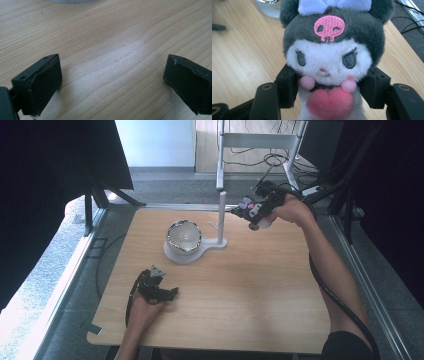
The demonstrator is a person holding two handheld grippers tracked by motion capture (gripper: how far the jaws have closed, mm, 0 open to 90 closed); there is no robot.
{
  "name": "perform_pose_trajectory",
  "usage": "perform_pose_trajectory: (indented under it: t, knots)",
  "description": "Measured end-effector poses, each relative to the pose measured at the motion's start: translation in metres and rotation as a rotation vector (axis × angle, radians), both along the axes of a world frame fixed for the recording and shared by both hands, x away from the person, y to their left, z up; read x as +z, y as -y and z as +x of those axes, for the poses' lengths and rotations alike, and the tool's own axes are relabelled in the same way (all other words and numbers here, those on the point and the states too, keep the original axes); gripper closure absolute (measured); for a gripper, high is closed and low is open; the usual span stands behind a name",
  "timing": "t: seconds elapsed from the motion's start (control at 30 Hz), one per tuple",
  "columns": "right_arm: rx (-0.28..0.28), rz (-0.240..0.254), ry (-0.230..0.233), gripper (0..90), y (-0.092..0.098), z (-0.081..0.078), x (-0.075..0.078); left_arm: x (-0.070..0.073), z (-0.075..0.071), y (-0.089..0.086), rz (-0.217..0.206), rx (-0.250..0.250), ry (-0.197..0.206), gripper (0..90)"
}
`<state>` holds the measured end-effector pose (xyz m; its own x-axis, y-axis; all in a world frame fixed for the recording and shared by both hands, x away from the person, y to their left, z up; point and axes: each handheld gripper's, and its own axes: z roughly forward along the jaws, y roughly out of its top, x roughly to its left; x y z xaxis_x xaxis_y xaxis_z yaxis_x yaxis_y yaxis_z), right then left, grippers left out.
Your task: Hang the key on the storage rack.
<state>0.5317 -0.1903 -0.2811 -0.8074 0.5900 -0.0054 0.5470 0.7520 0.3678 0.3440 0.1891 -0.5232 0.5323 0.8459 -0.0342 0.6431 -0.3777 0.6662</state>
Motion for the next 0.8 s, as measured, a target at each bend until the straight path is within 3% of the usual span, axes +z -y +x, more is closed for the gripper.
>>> perform_pose_trajectory:
  t: [0.4,0.8]
  knots:
    - [-0.002,0.013,0.023,38.3,-0.014,0.01,0.006,0.0,0.0,0.0,0.0,0.0,0.0,1.8]
    - [0.066,0.021,0.019,38.3,-0.032,-0.003,0.004,0.0,0.0,0.0,0.0,0.0,0.0,1.8]
